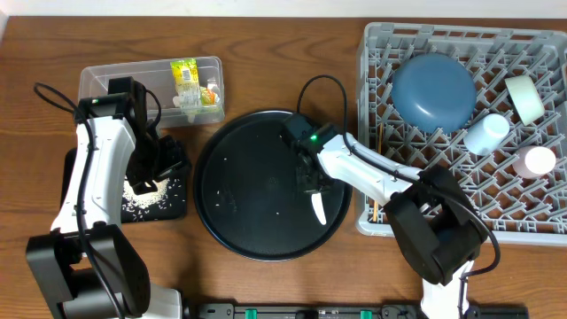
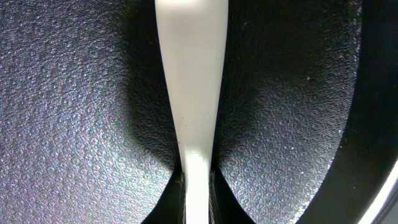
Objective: Sort waste into correct bins and load items into the dishwasher rack
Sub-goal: 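Carry the white spoon into the rack beside the stick and release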
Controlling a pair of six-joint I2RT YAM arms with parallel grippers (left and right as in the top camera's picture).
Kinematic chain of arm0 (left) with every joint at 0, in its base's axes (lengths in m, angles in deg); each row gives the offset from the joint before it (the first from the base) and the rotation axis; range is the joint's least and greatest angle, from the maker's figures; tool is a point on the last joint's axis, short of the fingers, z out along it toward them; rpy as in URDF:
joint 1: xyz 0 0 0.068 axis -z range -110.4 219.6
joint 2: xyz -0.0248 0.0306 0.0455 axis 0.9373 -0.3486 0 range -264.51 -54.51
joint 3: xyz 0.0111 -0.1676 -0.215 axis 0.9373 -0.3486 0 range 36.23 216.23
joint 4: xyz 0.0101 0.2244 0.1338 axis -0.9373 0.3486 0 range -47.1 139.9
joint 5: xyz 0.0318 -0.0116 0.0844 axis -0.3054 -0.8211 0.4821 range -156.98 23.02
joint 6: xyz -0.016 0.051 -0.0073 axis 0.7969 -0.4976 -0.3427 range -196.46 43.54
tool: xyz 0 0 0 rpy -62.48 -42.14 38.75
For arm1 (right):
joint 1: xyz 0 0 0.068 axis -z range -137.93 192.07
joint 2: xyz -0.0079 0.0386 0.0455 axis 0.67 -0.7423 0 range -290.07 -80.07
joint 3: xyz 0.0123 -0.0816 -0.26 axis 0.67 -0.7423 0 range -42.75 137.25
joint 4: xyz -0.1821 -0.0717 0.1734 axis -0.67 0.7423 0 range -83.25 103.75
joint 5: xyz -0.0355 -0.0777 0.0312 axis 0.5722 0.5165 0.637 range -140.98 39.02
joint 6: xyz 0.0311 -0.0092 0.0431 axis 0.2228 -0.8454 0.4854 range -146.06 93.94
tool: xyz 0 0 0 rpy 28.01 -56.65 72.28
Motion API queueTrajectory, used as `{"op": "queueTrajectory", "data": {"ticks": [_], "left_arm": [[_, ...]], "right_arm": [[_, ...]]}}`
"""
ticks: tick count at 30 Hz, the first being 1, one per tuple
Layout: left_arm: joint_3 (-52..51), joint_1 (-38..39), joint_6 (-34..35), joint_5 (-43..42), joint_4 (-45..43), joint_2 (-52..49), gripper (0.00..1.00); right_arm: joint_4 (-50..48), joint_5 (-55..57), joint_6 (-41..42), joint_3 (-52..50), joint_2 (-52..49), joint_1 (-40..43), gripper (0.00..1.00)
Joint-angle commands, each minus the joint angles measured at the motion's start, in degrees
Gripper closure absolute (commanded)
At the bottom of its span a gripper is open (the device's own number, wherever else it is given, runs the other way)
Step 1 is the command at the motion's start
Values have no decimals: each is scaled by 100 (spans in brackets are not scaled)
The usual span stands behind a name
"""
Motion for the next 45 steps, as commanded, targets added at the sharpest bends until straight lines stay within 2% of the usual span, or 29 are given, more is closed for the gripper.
{"op": "queueTrajectory", "data": {"ticks": [1, 14, 23, 28, 32, 41, 43, 45], "left_arm": [[52, -13, -11, 68, 20, 107, 28], [52, -13, -11, 68, 20, 107, 28], [52, -13, -11, 68, 15, 107, 28], [52, -13, -11, 68, 15, 107, 28], [52, -13, -11, 68, 15, 107, 28], [52, -13, -11, 68, 17, 107, 28], [52, -13, -11, 68, 15, 107, 28], [52, -13, -11, 68, 15, 107, 28]], "right_arm": [[83, 173, 39, -164, -127, -33, 96], [129, 181, -151, -166, 1495, 79, 96], [684, 682, -422, -166, 2728, 787, 95], [1161, 846, -498, -179, 2815, 1416, 95], [1143, 841, -505, -304, 2785, 1779, 95], [610, 691, -568, -852, 2752, 1827, 94], [546, 691, -568, -931, 2752, 1827, 91], [527, 691, -570, -960, 2752, 1827, 76]]}}
